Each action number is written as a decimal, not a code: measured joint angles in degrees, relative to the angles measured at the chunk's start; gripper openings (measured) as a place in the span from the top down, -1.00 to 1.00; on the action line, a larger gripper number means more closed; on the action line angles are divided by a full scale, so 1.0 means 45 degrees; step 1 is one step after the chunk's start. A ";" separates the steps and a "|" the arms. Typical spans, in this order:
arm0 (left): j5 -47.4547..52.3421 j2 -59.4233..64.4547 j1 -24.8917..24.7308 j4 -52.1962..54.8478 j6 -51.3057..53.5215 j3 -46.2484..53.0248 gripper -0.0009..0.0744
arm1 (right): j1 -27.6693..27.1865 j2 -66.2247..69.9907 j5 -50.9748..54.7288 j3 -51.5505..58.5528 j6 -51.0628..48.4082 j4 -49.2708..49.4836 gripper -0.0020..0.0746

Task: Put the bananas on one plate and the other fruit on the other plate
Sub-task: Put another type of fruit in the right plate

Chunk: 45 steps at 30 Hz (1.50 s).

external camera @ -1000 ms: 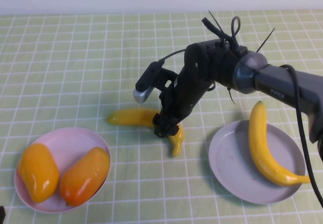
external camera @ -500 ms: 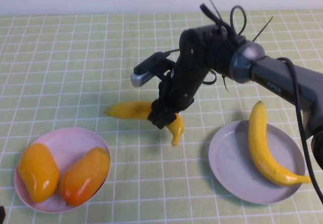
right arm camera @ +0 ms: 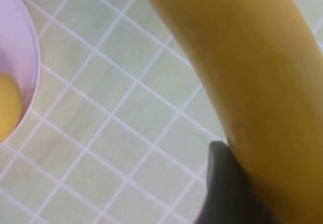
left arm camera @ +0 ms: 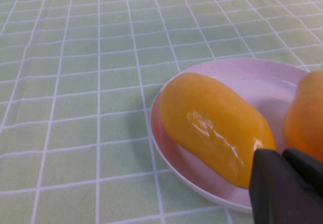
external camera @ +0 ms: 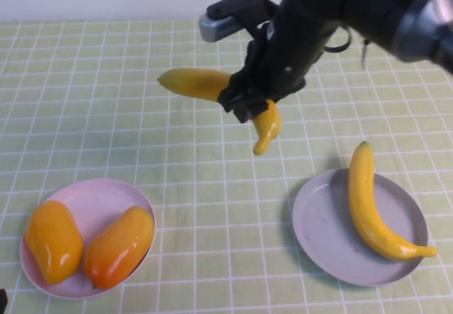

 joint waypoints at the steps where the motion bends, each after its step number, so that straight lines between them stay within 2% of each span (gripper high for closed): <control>1: 0.0000 0.0000 0.0000 0.0000 0.0000 0.0000 0.97 | 0.0000 -0.0440 0.0000 0.0482 0.0149 -0.0076 0.13; 9: 0.0000 0.0000 0.0000 0.0000 0.0000 0.0000 0.97 | -0.0055 -0.3192 0.0025 0.5215 0.1710 -0.0527 0.13; 15: 0.0000 0.0000 0.0000 0.0000 0.0000 0.0000 0.97 | -0.0470 -0.4441 -0.1114 0.8497 0.3166 -0.0527 0.13; 22: 0.0000 0.0000 0.0000 0.0000 0.0000 0.0000 0.97 | -0.0824 -0.4773 -0.2312 1.0836 0.4713 -0.0128 0.13; 28: 0.0000 0.0000 0.0000 0.0000 0.0000 0.0000 0.97 | -0.0831 -0.4773 -0.2920 1.1734 0.5250 0.0198 0.13; 43: 0.0000 0.0000 0.0000 0.0000 0.0000 0.0000 0.97 | -0.0831 -0.4773 -0.2980 1.1841 0.5639 0.0052 0.13; 45: 0.0000 0.0000 0.0000 0.0000 0.0000 0.0000 0.97 | -0.0831 -0.4773 -0.2980 1.1861 0.5784 0.0052 0.06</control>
